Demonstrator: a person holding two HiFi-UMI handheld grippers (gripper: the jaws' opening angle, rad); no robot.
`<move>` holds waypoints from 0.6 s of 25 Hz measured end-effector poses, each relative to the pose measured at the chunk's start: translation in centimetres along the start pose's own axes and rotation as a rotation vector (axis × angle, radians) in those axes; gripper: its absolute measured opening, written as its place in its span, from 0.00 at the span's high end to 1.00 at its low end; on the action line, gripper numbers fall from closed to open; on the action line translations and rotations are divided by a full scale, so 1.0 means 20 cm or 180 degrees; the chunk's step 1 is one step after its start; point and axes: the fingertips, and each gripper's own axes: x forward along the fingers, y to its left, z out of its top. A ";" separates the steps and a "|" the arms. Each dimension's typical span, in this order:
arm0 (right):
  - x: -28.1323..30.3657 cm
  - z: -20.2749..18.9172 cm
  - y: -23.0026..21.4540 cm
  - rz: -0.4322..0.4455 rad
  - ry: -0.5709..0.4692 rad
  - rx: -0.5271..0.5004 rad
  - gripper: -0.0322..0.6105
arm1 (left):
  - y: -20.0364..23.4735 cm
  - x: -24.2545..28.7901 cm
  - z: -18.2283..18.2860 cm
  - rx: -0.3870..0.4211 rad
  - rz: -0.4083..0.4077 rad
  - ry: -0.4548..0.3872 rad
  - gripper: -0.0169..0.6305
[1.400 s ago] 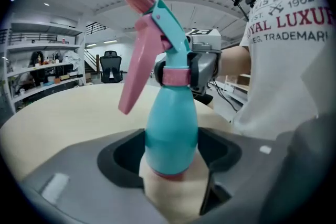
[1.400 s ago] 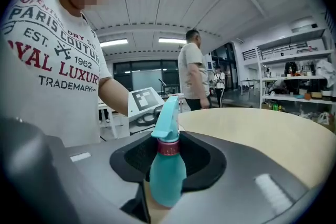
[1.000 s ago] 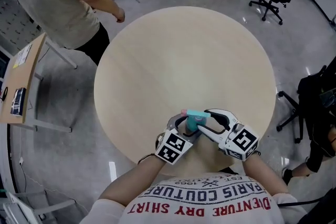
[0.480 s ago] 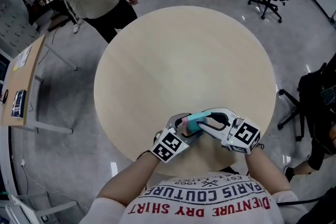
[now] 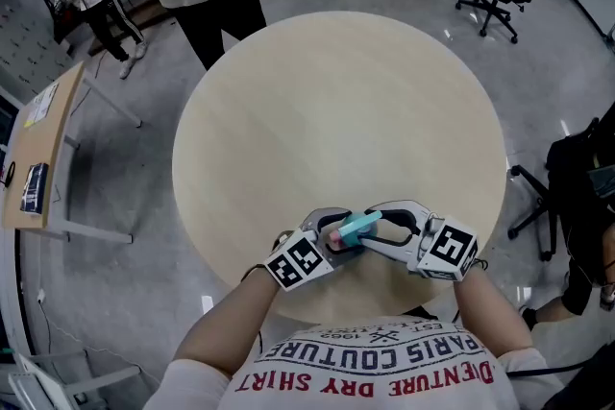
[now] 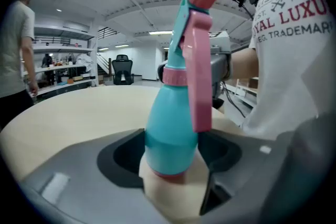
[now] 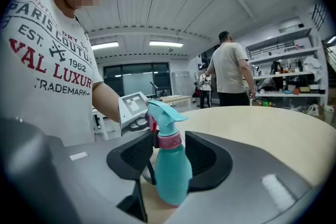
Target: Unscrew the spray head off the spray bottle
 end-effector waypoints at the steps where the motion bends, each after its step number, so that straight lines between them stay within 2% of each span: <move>1: 0.00 0.00 0.00 -0.0110 -0.0033 0.0019 0.64 | 0.01 0.00 0.00 -0.0078 0.0135 0.0001 0.50; 4: 0.00 0.01 -0.03 -0.0507 -0.0043 -0.0090 0.64 | 0.02 0.01 0.02 -0.0292 0.0528 0.0008 0.50; 7: 0.01 0.00 -0.06 -0.0796 0.0067 -0.0408 0.74 | 0.03 0.02 0.02 -0.0473 0.0795 0.0014 0.50; 8: 0.02 0.00 -0.07 -0.0825 0.0075 -0.0439 0.74 | 0.04 0.03 0.01 -0.0510 0.0848 0.0016 0.50; 11: 0.02 -0.01 -0.06 -0.0726 0.0057 -0.0392 0.74 | 0.04 0.03 0.01 -0.0492 0.0821 0.0010 0.50; 15: -0.03 0.06 -0.04 -0.0413 -0.0055 -0.0252 0.75 | 0.01 0.01 0.01 -0.0269 0.0485 -0.0039 0.50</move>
